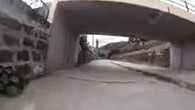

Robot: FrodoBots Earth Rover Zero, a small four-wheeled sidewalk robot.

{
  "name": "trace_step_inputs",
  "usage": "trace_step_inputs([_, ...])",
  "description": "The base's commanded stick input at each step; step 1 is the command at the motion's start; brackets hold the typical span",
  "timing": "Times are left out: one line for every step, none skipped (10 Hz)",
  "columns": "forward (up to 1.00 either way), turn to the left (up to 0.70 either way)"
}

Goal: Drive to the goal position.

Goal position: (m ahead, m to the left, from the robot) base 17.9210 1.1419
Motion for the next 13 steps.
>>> trace_step_inputs([1.00, 0.00])
trace_step_inputs([1.00, -0.10])
trace_step_inputs([1.00, -0.25])
trace_step_inputs([1.00, -0.39])
trace_step_inputs([1.00, -0.23])
trace_step_inputs([1.00, -0.07])
trace_step_inputs([1.00, 0.00])
trace_step_inputs([1.00, 0.00])
trace_step_inputs([1.00, 0.00])
trace_step_inputs([1.00, 0.00])
trace_step_inputs([1.00, 0.00])
trace_step_inputs([1.00, 0.00])
trace_step_inputs([1.00, 0.00])
